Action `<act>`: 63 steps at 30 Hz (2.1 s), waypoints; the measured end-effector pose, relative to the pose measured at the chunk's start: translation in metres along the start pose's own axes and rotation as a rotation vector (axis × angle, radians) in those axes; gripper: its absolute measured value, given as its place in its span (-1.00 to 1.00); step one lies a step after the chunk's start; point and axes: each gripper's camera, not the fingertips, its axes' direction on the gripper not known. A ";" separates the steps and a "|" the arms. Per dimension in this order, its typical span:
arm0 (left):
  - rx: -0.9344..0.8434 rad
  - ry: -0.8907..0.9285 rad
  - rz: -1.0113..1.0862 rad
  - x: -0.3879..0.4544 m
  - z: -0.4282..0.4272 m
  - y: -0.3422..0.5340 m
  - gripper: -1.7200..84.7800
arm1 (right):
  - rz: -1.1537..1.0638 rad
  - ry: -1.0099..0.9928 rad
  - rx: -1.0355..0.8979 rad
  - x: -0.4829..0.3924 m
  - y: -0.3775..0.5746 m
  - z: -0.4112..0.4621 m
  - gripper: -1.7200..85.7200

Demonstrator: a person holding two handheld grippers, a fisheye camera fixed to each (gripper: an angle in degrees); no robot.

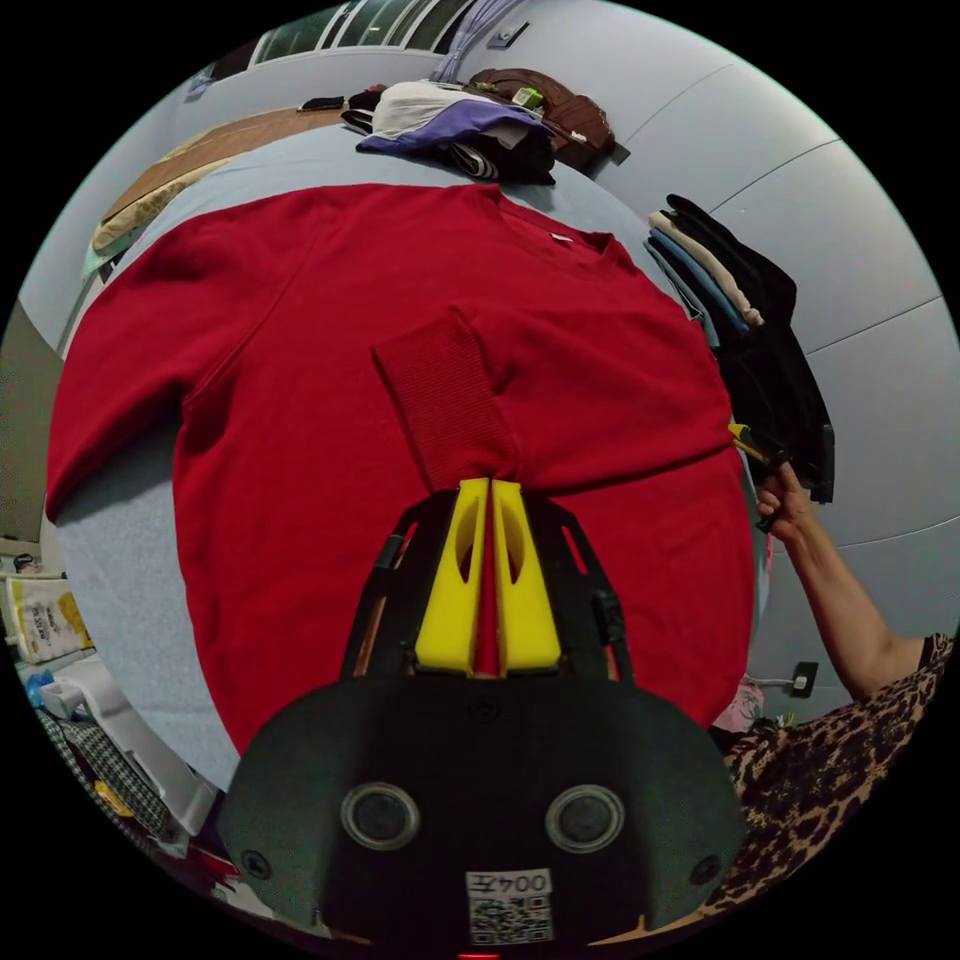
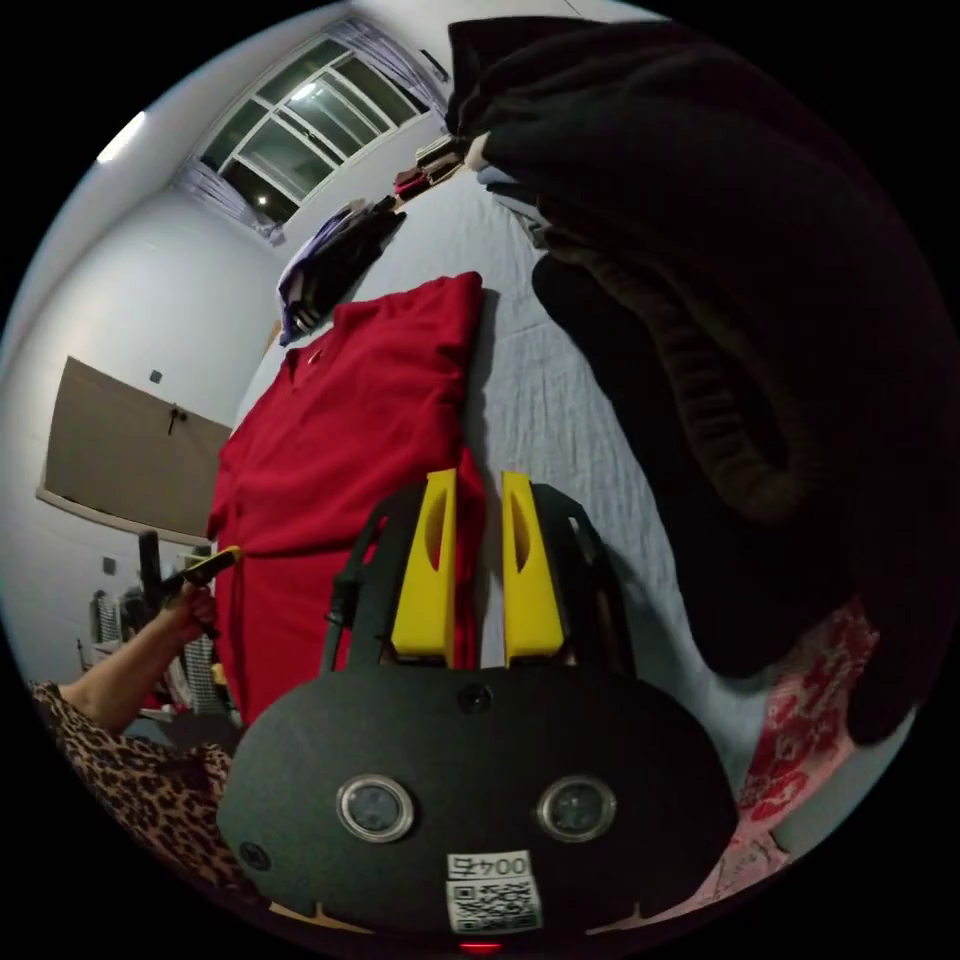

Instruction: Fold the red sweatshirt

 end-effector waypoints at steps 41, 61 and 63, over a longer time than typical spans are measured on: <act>0.190 -0.186 0.217 0.047 -0.003 0.145 -0.70 | -0.318 0.364 0.057 -0.092 0.165 0.104 -0.67; 0.200 -0.110 0.117 0.059 -0.007 0.161 -0.89 | -0.264 0.280 0.168 -0.079 0.104 0.049 -0.68; 0.200 -0.136 0.125 0.068 -0.007 0.162 -0.90 | -0.316 0.265 0.236 -0.078 0.051 0.038 -0.68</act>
